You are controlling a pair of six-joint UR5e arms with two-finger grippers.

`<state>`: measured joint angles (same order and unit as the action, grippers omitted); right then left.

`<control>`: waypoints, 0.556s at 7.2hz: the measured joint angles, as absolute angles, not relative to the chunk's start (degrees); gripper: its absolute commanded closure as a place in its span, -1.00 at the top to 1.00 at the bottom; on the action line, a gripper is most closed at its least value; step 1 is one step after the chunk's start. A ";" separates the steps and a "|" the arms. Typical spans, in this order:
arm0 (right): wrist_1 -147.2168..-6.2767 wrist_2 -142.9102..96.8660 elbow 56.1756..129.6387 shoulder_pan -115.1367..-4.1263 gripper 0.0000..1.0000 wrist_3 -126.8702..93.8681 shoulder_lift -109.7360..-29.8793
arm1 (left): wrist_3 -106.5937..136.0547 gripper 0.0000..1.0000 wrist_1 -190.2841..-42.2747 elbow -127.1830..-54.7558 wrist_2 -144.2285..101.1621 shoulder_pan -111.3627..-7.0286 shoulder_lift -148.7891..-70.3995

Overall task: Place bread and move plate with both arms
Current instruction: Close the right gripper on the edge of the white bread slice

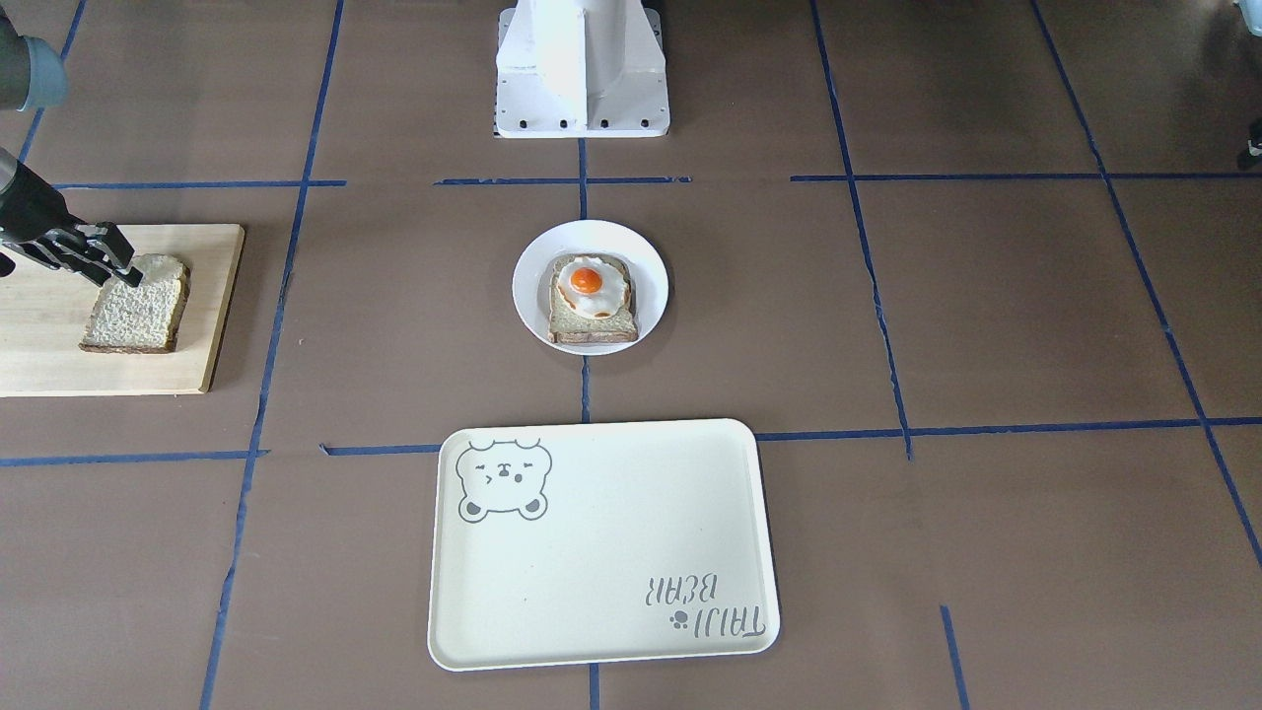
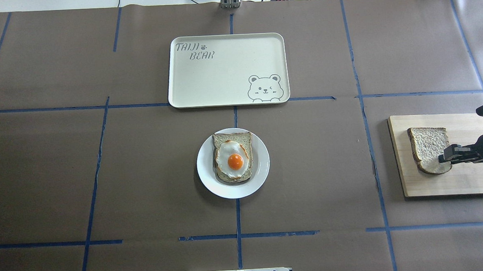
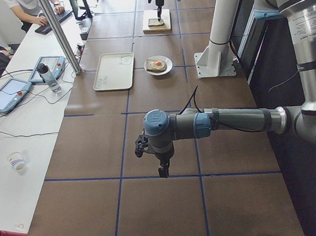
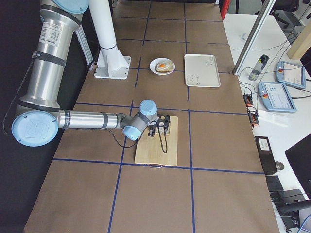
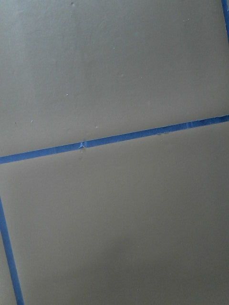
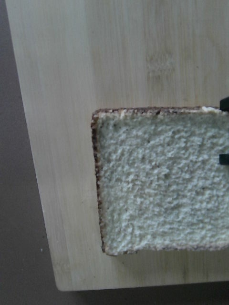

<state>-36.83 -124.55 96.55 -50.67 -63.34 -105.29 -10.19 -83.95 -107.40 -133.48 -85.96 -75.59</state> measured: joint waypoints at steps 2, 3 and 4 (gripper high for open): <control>-36.82 -124.20 96.62 -50.73 -1.00 -63.14 -105.37 | -10.19 1.00 -83.94 -107.66 -133.50 -86.01 -75.56; -36.83 -124.14 96.63 -50.76 -1.00 -63.12 -105.42 | -10.20 1.00 -83.94 -107.87 -133.50 -86.03 -75.50; -36.83 -124.15 96.72 -50.82 -1.00 -63.09 -105.48 | -10.20 1.00 -83.94 -107.99 -133.50 -86.07 -75.46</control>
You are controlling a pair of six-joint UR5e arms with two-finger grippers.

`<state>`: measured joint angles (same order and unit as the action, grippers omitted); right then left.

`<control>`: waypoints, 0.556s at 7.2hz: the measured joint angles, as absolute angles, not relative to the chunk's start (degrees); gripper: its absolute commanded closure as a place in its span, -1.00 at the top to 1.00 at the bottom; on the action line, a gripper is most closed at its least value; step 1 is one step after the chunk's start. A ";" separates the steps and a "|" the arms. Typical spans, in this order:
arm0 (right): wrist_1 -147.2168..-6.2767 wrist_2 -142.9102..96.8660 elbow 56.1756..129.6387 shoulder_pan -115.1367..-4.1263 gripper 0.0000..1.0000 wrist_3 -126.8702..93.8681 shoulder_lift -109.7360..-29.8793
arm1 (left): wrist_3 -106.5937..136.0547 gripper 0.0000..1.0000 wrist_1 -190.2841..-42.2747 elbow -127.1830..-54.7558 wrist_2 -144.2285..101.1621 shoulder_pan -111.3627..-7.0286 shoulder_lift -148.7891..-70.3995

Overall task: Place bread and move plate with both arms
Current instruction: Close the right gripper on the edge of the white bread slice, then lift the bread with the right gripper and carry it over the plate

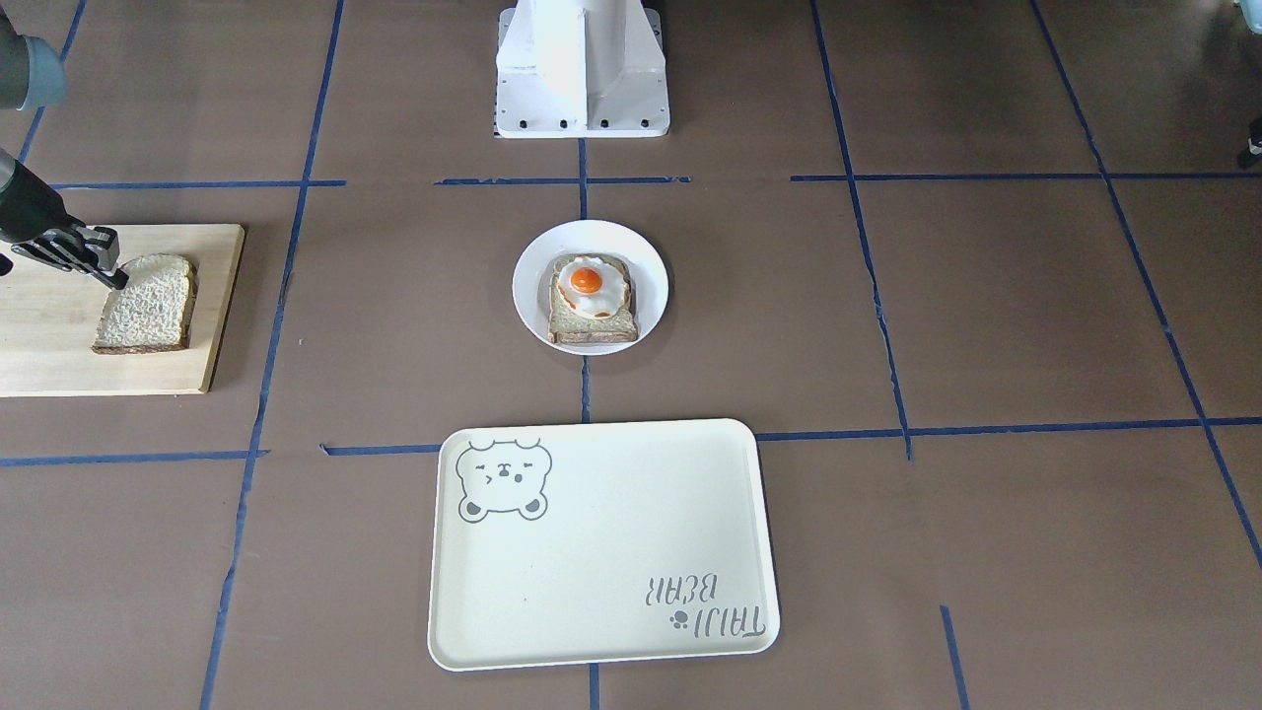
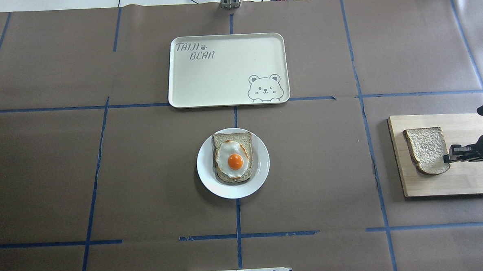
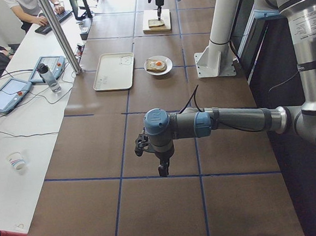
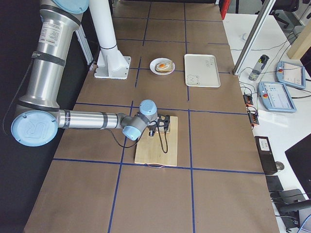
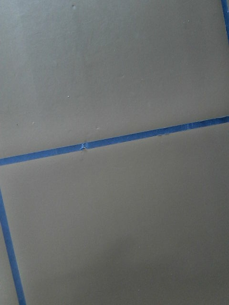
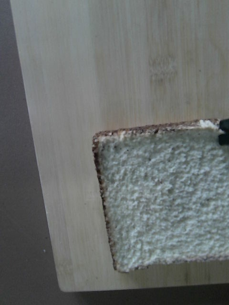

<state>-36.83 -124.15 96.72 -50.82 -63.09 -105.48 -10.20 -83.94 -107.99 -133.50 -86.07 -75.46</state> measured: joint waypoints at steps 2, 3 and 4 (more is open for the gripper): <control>-36.83 -124.86 97.75 -50.92 -1.00 -62.97 -105.50 | -10.20 1.00 -83.90 -108.08 -133.51 -86.07 -75.42; -36.85 -126.04 99.00 -50.99 -1.00 -62.98 -105.45 | -10.20 1.00 -83.91 -108.08 -133.51 -86.06 -75.41; -36.92 -127.44 100.63 -51.06 -1.00 -63.19 -105.24 | -10.20 1.00 -83.93 -108.06 -133.51 -86.05 -75.41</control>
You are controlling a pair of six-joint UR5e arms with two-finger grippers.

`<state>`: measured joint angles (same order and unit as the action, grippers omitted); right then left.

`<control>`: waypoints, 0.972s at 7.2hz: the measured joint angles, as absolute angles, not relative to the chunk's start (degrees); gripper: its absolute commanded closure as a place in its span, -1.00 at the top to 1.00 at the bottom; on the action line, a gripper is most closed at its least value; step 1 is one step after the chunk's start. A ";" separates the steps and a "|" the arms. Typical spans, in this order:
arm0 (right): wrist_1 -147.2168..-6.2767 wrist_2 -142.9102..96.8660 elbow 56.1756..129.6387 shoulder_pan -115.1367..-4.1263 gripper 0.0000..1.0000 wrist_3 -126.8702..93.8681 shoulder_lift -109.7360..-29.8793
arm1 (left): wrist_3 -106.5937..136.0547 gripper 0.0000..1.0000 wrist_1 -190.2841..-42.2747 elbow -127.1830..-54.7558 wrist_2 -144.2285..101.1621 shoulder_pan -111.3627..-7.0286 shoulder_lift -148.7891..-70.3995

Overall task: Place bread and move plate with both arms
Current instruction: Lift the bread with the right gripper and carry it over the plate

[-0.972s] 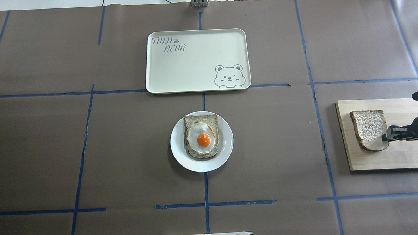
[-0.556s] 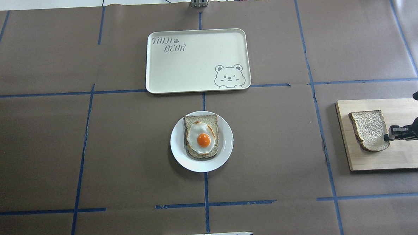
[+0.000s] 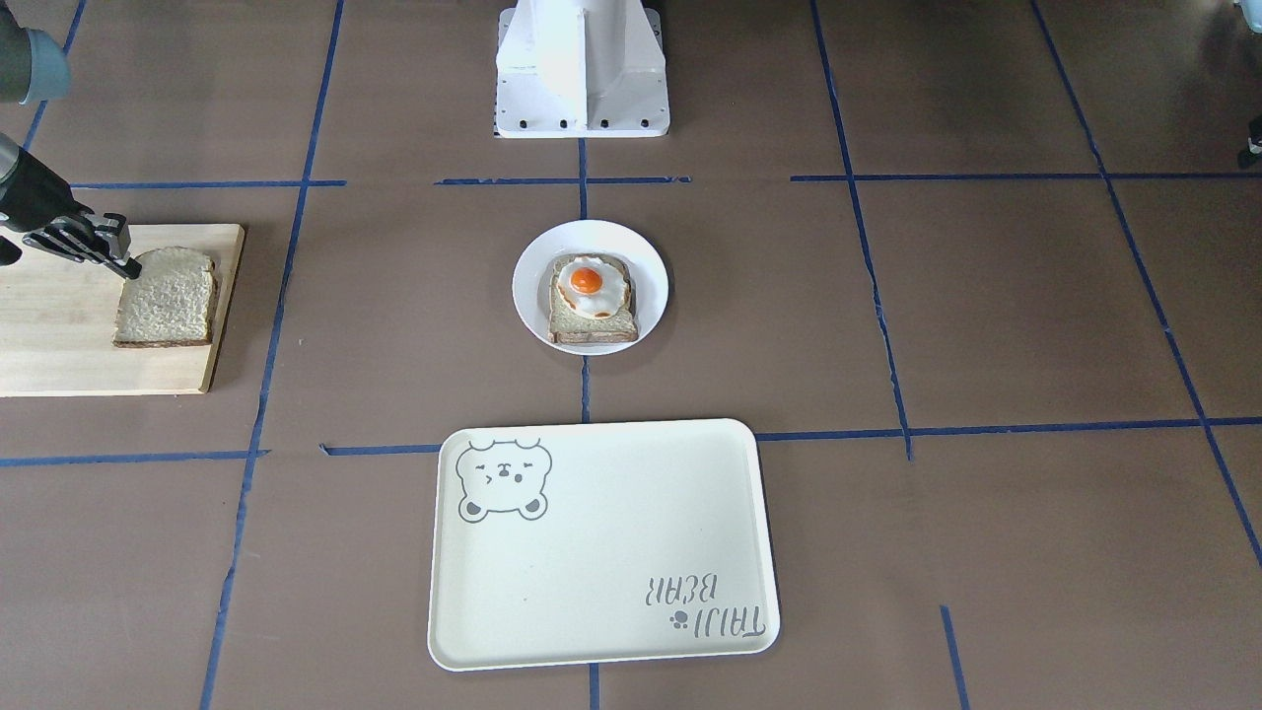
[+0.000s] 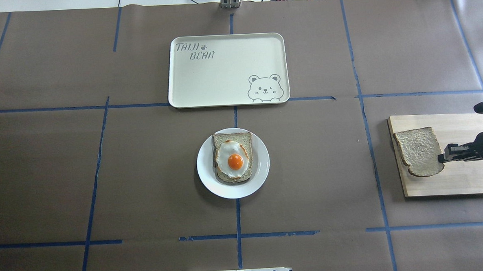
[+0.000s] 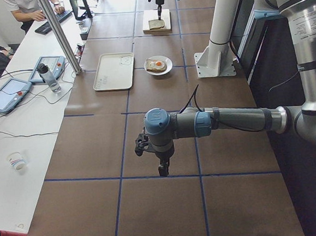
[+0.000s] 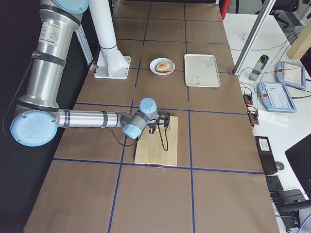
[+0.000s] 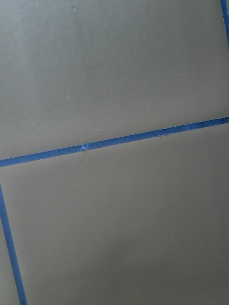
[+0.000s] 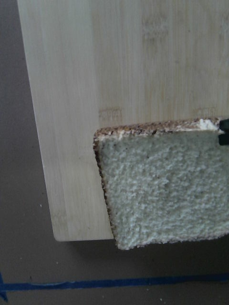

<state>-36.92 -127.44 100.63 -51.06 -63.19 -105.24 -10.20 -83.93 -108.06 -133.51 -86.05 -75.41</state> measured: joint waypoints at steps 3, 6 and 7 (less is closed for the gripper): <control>-37.48 -132.36 105.64 -52.16 -1.00 -64.79 -103.28 | -10.19 1.00 -83.94 -108.02 -133.51 -86.05 -75.41; -38.10 -134.55 106.40 -52.13 -1.00 -73.34 -92.43 | -10.20 1.00 -83.94 -108.00 -133.51 -86.04 -75.41; -38.49 -133.94 106.44 -50.75 -1.00 -78.07 -87.88 | -10.20 1.00 -83.94 -108.06 -133.51 -86.04 -75.41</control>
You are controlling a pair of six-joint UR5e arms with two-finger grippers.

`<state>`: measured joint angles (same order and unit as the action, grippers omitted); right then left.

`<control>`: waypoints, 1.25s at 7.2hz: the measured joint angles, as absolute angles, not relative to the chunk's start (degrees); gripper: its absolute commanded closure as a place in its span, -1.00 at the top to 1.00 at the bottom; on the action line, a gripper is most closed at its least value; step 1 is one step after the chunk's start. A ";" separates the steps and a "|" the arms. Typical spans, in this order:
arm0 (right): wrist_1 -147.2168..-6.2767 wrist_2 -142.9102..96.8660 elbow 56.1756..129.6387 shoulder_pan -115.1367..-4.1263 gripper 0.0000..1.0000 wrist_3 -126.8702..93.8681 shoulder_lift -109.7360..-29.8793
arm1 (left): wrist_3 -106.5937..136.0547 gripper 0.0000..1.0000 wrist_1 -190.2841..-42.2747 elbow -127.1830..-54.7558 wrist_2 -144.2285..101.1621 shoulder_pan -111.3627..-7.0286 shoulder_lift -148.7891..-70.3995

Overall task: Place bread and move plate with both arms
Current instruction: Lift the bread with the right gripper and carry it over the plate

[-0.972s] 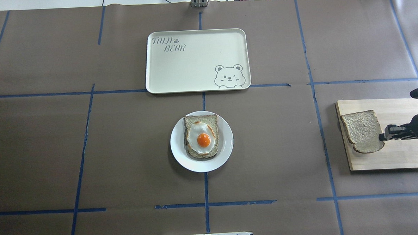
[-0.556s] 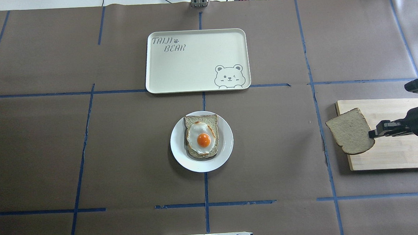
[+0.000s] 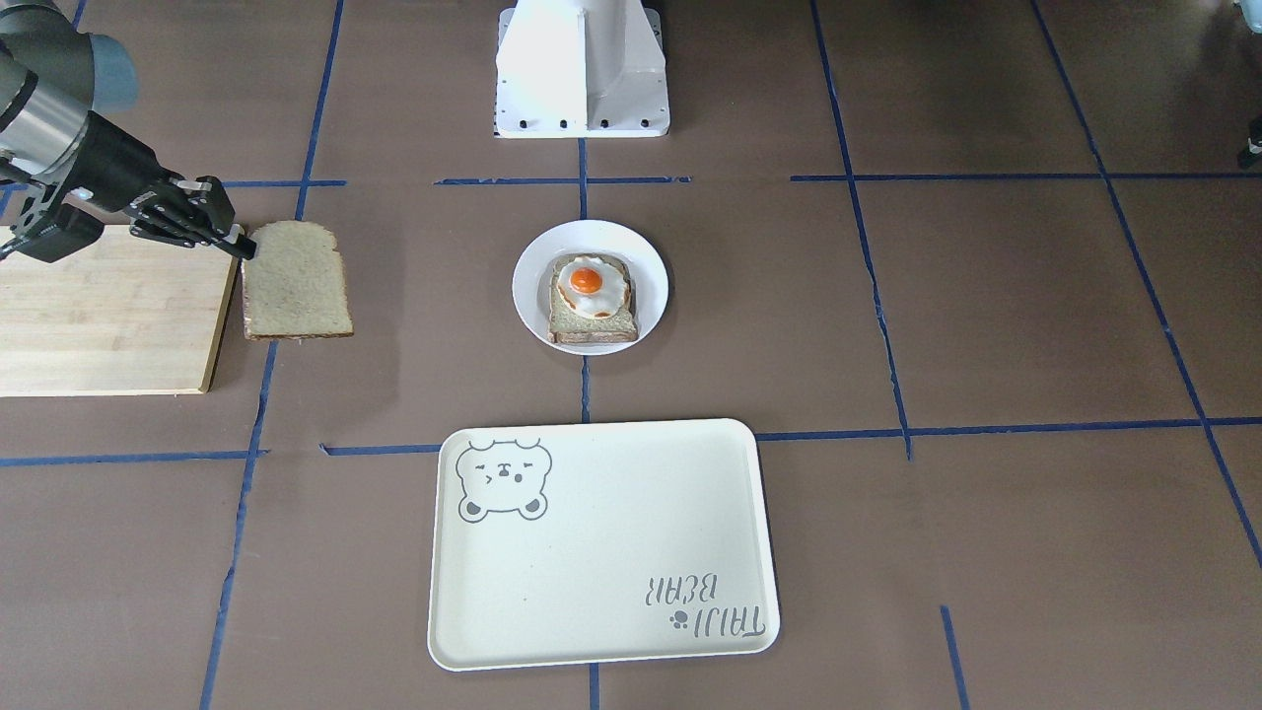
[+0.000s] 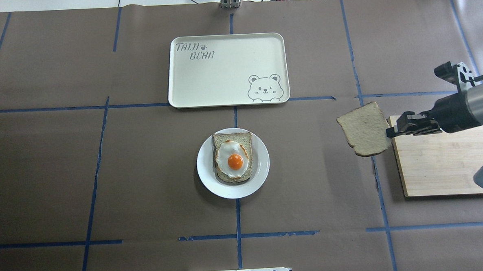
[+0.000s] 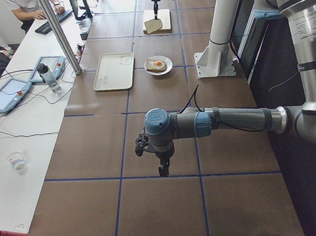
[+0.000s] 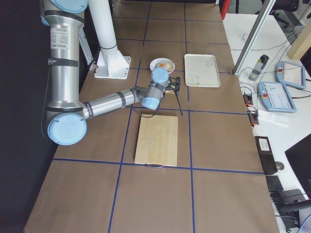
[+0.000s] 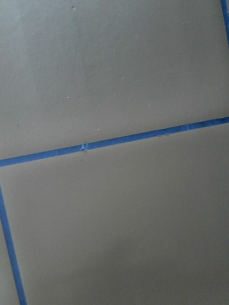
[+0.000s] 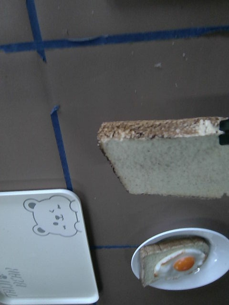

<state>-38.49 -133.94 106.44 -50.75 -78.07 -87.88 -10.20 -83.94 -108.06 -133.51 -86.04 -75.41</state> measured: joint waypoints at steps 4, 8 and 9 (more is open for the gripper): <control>-46.57 -117.67 106.25 -36.76 -1.00 -90.81 -70.88 | -10.20 1.00 -83.94 -108.12 -133.51 -86.04 -75.54; -49.54 -104.87 104.51 -26.43 -1.00 -91.34 -67.04 | -10.20 1.00 -83.94 -108.06 -133.50 -86.04 -75.59; -49.26 -103.12 103.13 -25.31 -1.00 -91.23 -66.64 | -10.20 1.00 -83.94 -108.08 -133.51 -86.04 -75.57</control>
